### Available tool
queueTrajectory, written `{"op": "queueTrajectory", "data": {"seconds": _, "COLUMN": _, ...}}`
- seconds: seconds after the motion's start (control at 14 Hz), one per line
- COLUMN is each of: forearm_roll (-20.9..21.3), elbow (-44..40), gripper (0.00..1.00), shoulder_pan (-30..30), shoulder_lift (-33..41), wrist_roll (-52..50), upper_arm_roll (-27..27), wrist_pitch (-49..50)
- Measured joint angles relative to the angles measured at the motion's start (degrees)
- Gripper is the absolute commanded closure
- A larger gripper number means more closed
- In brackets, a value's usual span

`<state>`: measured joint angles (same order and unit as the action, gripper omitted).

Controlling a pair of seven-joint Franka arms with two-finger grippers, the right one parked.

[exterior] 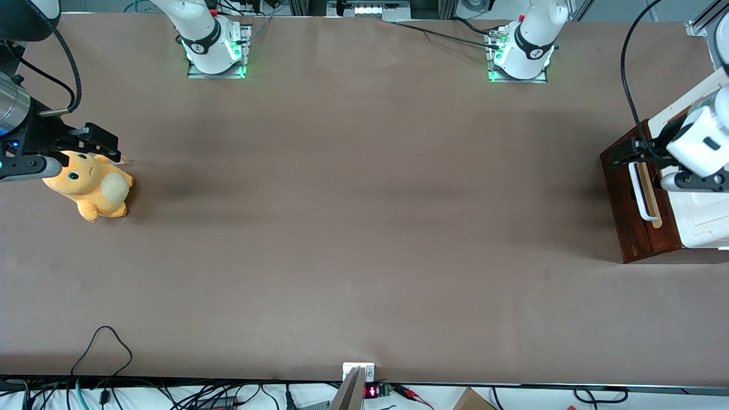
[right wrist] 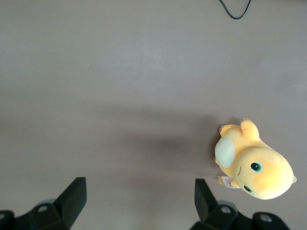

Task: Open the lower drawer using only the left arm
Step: 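Move the left gripper toward the white handle of the lower wooden drawer, then lower the open left gripper around the white drawer handle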

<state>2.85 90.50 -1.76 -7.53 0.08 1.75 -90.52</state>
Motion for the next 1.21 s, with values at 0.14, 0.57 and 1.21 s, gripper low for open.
{"op": "queueTrajectory", "data": {"seconds": 0.14, "forearm_roll": 1.6, "elbow": 0.0, "gripper": 0.00, "shoulder_pan": 0.2, "shoulder_lift": -1.8, "wrist_roll": -1.5, "upper_arm_roll": 0.2, "wrist_pitch": 0.1}}
{"op": "queueTrajectory", "data": {"seconds": 0.57, "forearm_roll": 12.3, "elbow": 2.0, "gripper": 0.00, "shoulder_pan": 3.3, "shoulder_lift": -8.0, "wrist_roll": -6.7, "upper_arm_roll": 1.8, "wrist_pitch": 0.8}}
{"op": "queueTrajectory", "data": {"seconds": 1.21, "forearm_roll": 37.0, "elbow": 11.6, "gripper": 0.00, "shoulder_pan": 7.0, "shoulder_lift": -16.5, "wrist_roll": -16.6, "upper_arm_roll": 1.9, "wrist_pitch": 0.8}}
